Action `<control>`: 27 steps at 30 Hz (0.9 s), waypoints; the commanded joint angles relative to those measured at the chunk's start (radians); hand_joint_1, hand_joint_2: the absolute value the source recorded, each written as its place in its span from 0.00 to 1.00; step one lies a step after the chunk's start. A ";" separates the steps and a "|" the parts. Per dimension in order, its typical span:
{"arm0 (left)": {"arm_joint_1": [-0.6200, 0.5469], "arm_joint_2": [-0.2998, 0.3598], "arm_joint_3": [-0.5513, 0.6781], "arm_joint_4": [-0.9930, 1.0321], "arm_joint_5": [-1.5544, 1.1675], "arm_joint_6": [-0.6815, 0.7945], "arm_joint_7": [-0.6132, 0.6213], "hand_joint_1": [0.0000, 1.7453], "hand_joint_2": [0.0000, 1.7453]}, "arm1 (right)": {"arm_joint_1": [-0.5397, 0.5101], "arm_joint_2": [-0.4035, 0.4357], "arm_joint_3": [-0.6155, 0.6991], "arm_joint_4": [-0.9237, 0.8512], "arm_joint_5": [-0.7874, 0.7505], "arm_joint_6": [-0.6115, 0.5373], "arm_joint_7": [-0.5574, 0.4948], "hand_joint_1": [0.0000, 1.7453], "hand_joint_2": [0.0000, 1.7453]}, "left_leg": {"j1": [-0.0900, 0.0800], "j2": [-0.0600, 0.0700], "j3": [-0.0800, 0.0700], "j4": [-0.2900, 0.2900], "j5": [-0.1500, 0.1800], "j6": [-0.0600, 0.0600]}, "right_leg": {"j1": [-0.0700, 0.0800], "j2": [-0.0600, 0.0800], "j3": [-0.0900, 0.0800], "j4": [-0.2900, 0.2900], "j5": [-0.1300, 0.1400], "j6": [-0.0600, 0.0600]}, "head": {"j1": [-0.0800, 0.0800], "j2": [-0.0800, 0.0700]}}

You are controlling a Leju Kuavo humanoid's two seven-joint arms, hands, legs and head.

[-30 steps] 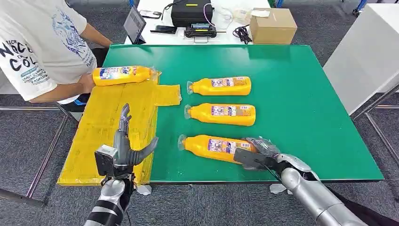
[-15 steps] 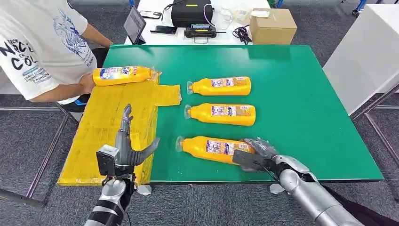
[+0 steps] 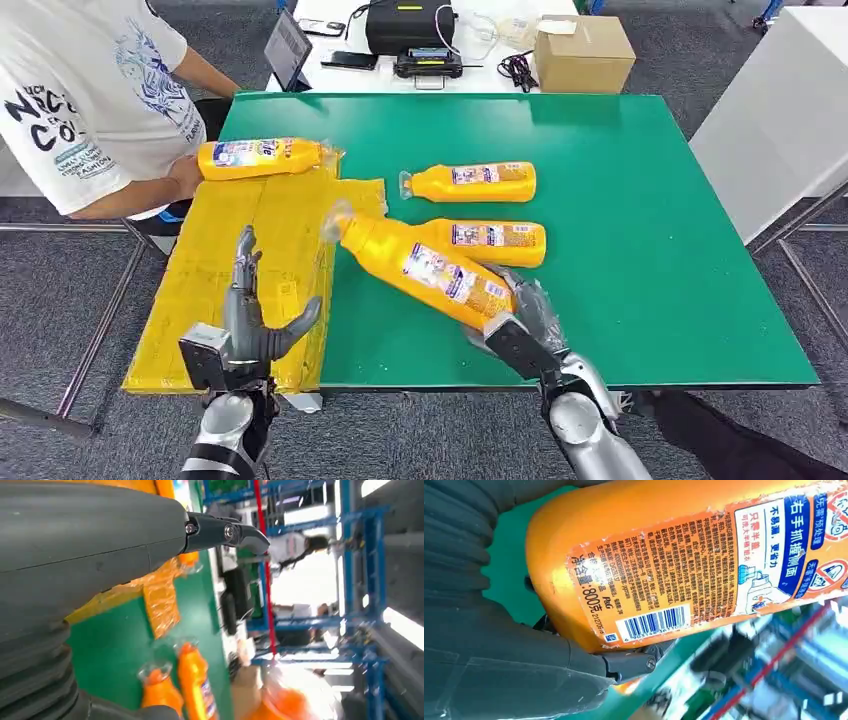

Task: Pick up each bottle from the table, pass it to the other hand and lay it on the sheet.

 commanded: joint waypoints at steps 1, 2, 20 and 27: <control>0.061 -0.008 0.069 -0.222 0.042 0.089 -0.038 0.00 1.00 | 0.053 0.089 -0.136 -0.100 -0.006 -0.025 -0.004 1.00 1.00 | 0.002 0.003 0.003 0.001 -0.003 -0.002 | 0.002 0.003 0.003 0.001 -0.002 -0.003 | 0.000 0.000; 0.074 -0.009 0.071 -0.276 0.069 0.115 -0.038 0.00 1.00 | 0.059 0.093 -0.141 -0.107 -0.006 -0.031 -0.003 1.00 1.00 | 0.001 0.002 0.002 0.001 -0.002 -0.002 | 0.001 0.002 0.002 0.000 -0.001 -0.002 | 0.000 0.000; 0.052 0.078 -0.131 -0.028 0.423 -0.438 0.259 0.00 1.00 | 0.120 0.162 -0.134 -0.062 0.026 -0.091 -0.163 1.00 1.00 | 0.000 0.001 0.007 -0.002 -0.001 -0.002 | 0.001 -0.001 0.007 -0.003 -0.001 -0.003 | 0.000 0.000; 0.019 0.080 -0.193 0.092 0.495 -0.533 0.314 0.00 1.00 | 0.119 0.206 -0.046 0.001 0.024 -0.116 -0.233 1.00 1.00 | 0.002 0.004 0.007 -0.002 -0.002 -0.003 | 0.002 0.002 0.006 -0.003 -0.001 -0.003 | 0.000 0.000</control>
